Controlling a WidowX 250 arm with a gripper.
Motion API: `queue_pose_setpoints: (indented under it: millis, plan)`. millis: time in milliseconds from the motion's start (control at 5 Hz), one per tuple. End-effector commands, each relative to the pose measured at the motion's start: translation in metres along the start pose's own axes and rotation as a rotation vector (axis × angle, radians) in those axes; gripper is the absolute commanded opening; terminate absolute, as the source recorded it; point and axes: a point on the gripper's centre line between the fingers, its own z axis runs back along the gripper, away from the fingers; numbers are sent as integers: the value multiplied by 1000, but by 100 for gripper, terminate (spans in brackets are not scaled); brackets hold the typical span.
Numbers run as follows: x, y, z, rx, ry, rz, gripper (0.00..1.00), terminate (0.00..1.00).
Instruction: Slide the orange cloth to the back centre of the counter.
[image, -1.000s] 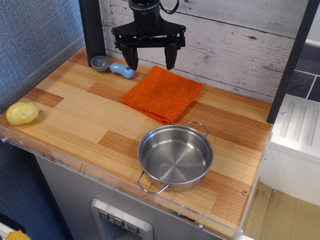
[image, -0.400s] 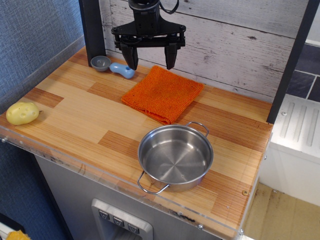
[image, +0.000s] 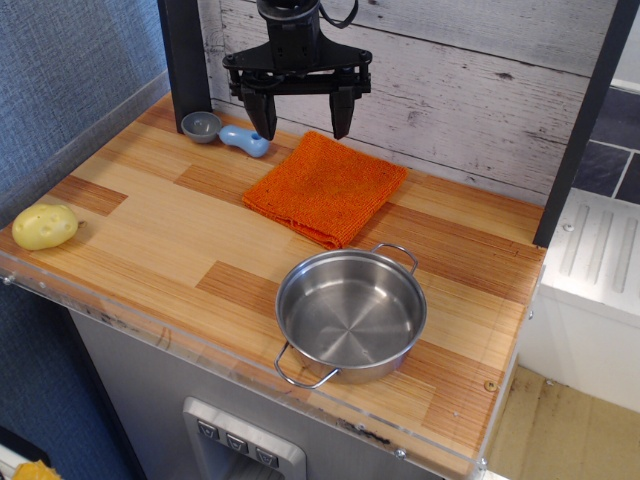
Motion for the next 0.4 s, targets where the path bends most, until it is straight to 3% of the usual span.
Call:
queue_pose_setpoints:
  millis: [0, 200]
  plan:
    - [11, -2, 28, -19, -77, -2, 100, 0]
    - [11, -2, 28, -19, -77, -2, 100, 100]
